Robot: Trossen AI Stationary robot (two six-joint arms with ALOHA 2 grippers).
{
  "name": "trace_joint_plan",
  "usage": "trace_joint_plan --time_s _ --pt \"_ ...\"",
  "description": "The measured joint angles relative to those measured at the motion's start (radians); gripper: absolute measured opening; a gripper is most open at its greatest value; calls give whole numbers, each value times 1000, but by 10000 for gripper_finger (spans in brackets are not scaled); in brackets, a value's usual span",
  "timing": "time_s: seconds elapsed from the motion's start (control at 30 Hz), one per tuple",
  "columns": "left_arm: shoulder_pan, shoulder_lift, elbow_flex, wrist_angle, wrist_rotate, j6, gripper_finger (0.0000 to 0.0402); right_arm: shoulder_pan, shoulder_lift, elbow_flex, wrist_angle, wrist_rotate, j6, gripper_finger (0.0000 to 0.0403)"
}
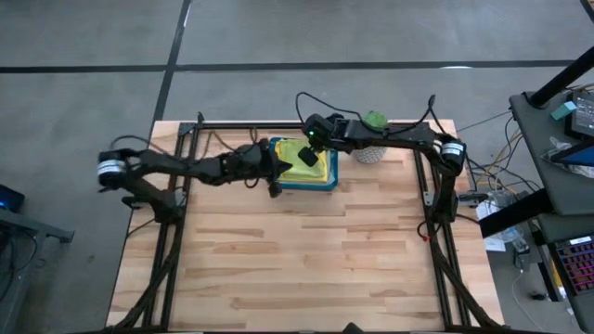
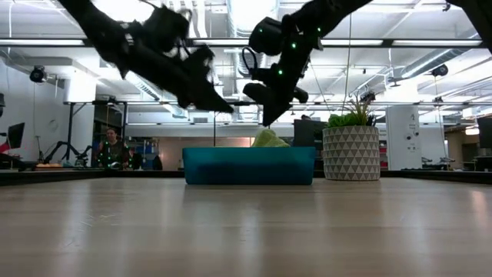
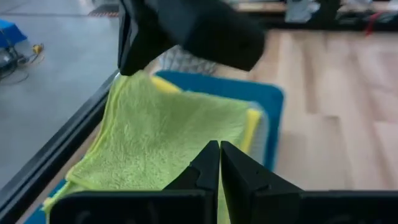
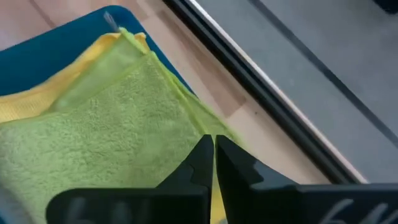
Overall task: Fold microfiber towels
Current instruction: Put the folded green microfiber cloth into the bin
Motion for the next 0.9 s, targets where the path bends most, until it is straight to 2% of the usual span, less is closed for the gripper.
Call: trace_joint_plan --time_s 0.2,0.37,0.47,0.67,0.9 --pt "24 187 40 36 -16 -1 0 0 0 -135 193 -19 0 9" --pt "25 268 45 31 -28 -47 0 -24 0 -223 287 -10 -33 9" --pt "25 280 48 24 -29 -82 0 -45 0 -256 299 32 -55 9" --pt "25 267 47 -4 -30 -107 0 -58 -5 -258 308 32 -86 9" --pt "21 171 45 -50 -26 -105 0 -25 -75 -228 267 27 -113 9"
